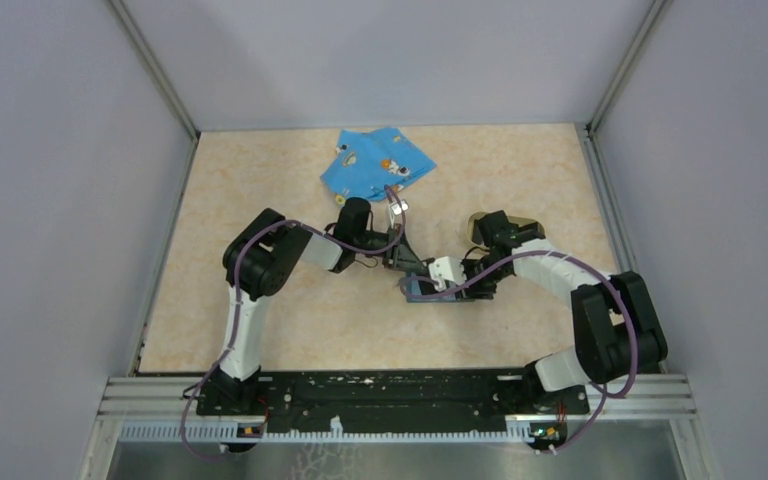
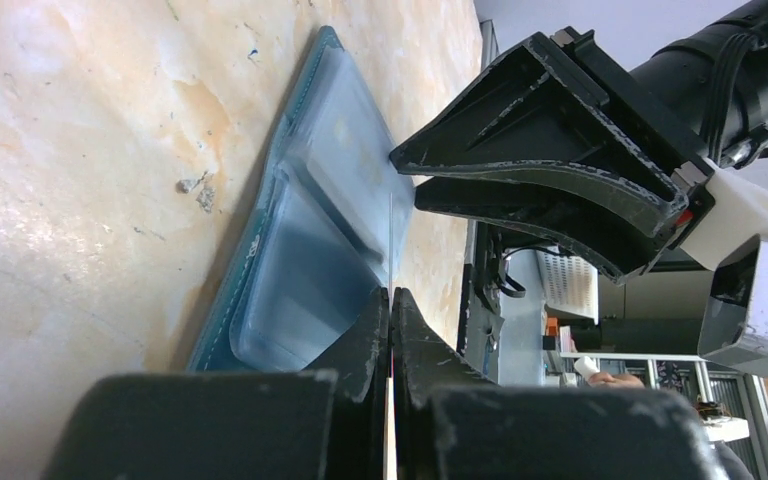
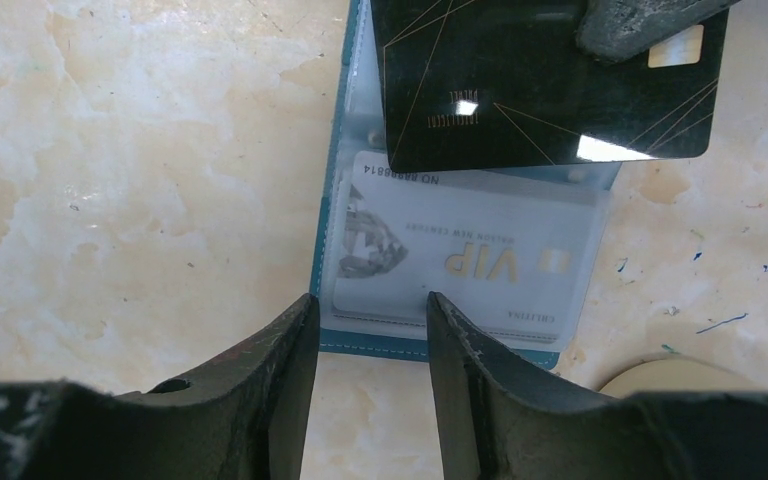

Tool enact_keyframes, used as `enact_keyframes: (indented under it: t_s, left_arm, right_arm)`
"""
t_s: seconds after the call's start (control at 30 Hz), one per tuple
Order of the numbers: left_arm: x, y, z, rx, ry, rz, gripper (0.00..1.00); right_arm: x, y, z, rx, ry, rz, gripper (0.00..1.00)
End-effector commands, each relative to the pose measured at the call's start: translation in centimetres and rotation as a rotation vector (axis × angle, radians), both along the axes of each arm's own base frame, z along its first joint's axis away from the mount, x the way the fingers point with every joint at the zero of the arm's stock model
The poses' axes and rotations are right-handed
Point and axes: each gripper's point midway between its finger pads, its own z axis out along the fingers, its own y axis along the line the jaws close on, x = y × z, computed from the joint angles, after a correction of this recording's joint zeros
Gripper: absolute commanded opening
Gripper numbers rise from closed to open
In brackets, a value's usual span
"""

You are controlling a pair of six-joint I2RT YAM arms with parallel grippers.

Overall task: Put the credit cards into the card holder
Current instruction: Insert the credit card into the card holder.

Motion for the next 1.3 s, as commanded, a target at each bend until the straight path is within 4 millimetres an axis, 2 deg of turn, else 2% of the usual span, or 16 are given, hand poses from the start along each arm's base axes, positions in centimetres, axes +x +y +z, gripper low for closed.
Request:
enact_keyframes:
  t_s: [0.0, 0.27, 0.77, 1.27]
  left_arm:
    - [0.1, 0.0, 0.3, -0.034, -0.005, -0.011, 0.00]
    - [0.7, 0.3, -1.8, 0.076, 0.041, 0.038, 0.00]
    - [1.2, -0.2, -3.6, 0.158, 0.083, 0.090, 0.00]
    - [0.5, -1.7, -3.2, 0.169, 0.070, 0.056, 0.00]
  right_arm:
    - [-0.1, -0.5, -0.4, -0.038, 0.025, -0.007, 0.42]
    - [-0.2, -0.4, -0.3, -0.036, 0.028, -0.007, 0.42]
    - [-0.3, -0.3, -0.4, -0.034, 0.039, -0.003, 0.41]
    - [-0.3, -0.1, -0.3, -0.030, 0.037, 0.005, 0.41]
